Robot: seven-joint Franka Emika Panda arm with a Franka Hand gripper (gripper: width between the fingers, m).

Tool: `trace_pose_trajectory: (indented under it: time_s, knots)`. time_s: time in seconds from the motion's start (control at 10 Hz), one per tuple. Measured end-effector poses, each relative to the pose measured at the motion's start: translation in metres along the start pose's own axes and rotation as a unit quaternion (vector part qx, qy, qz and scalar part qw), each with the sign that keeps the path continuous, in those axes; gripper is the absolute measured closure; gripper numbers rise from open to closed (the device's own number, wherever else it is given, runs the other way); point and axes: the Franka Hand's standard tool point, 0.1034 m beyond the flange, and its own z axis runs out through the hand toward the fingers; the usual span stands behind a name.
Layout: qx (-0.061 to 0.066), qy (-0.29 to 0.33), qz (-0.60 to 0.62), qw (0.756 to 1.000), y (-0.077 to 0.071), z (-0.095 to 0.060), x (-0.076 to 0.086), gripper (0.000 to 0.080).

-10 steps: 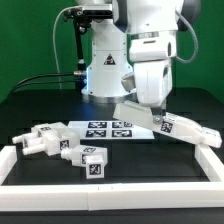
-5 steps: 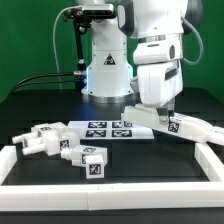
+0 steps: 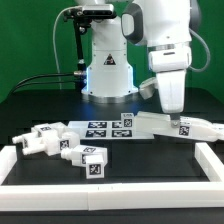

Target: Assemble chair

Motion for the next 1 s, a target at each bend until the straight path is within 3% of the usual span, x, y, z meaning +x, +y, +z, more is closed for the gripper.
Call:
trace_pose_trajectory:
  time_s: [0.3,0.5,0.7,0.8,0.9,1.0]
  knots:
    - [0.024,-0.009,0.035,0.999,0.018,0.017,-0.019,0.0509]
    - [0.021,-0.006,0.035,0.999,0.023,0.018,-0.016,0.0509]
    - [0.02,-0.006,0.036,0.999,0.023,0.018,-0.016,0.0281]
    - [0.02,-0.006,0.036,0.999,0.023,0.018,-0.016,0.0281]
    - [0.02,-0.007,0.036,0.999,0.024,0.017,-0.017,0.0169]
    - [0.03,-0.019,0.035,0.999,0.027,0.007,-0.019,0.0169]
